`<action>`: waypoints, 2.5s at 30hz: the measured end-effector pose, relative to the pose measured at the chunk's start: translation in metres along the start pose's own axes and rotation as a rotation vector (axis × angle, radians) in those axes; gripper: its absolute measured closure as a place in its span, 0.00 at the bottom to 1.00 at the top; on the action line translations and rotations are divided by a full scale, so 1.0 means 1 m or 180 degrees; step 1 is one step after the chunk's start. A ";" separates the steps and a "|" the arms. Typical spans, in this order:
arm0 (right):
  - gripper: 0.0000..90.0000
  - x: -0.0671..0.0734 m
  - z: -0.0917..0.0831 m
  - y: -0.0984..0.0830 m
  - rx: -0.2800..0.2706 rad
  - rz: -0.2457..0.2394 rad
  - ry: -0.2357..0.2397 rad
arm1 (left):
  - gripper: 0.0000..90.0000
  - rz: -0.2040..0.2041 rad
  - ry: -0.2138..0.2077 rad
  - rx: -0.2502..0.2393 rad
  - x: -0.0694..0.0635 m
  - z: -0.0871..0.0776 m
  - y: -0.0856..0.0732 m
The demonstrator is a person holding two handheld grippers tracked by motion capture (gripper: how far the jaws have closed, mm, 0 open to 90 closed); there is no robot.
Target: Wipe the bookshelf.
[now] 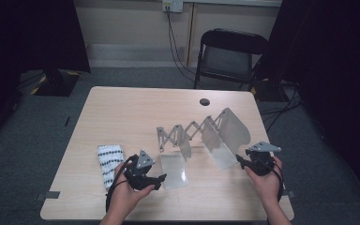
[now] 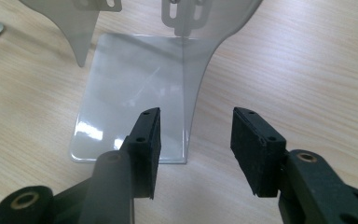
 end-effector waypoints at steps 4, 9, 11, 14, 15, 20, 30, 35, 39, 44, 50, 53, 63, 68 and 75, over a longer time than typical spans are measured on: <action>0.59 -0.004 0.001 0.000 0.0003 0.0002 -0.0024 | 0.32 -0.0048 -0.0004 -0.0020 -0.001 0.002 0.001; 0.59 -0.007 0.002 0.002 -0.0004 0.0003 -0.0046 | 0.32 -0.0055 0.0001 -0.0019 0.000 0.002 0.002; 0.59 -0.008 0.002 0.003 -0.0003 0.0008 -0.0054 | 0.32 -0.0058 0.0002 -0.0019 0.001 0.002 0.002; 0.59 -0.008 0.002 0.005 -0.0016 0.0003 -0.0050 | 0.32 -0.0065 0.0005 -0.0015 0.001 0.002 0.002; 0.59 -0.008 0.002 0.005 -0.0015 -0.0005 -0.0052 | 0.32 -0.0068 0.0009 -0.0020 0.002 0.002 0.002; 0.59 -0.008 0.006 0.007 -0.0006 0.0003 -0.0040 | 0.34 -0.0063 0.0004 -0.0011 0.002 0.003 0.003; 0.68 -0.004 0.016 0.016 -0.0063 -0.0005 -0.0001 | 0.39 -0.0049 0.0013 0.0030 0.000 0.008 0.004; 0.75 -0.005 0.015 0.022 -0.0082 0.0037 -0.0026 | 0.40 -0.0101 0.0022 0.0097 -0.001 0.009 0.005; 0.83 -0.005 0.014 0.026 -0.0090 0.0064 0.0023 | 0.46 -0.0109 0.0025 0.0141 -0.003 0.008 0.004; 0.91 -0.003 0.015 0.030 -0.0097 0.0096 0.0047 | 0.47 -0.0079 0.0073 0.0136 -0.004 0.006 0.004; 0.97 -0.001 0.014 0.034 -0.0103 0.0125 0.0074 | 0.44 -0.0113 0.0044 0.0110 -0.010 0.002 0.009; 0.98 0.000 0.013 0.036 -0.0090 0.0138 0.0085 | 0.43 -0.0120 0.0037 0.0143 -0.012 0.001 0.009; 0.92 0.000 0.010 0.040 -0.0145 0.0123 0.0064 | 0.41 -0.0111 0.0040 0.0131 -0.013 0.001 0.009; 0.94 0.000 0.010 0.041 -0.0130 0.0118 0.0079 | 0.39 -0.0149 0.0021 0.0103 -0.014 0.000 0.010; 0.97 -0.001 0.011 0.039 -0.0088 0.0085 0.0068 | 0.41 -0.0178 0.0006 0.0110 -0.015 0.001 0.017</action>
Point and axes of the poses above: each handheld gripper's, and its own axes: z roughly forward along the jaws, y roughly out of its top, x roughly to its left, the point moved 10 cm from there along z, roughly forward along the jaws, and after that the axes turned 10 degrees about -z, right-handed, at the moved point
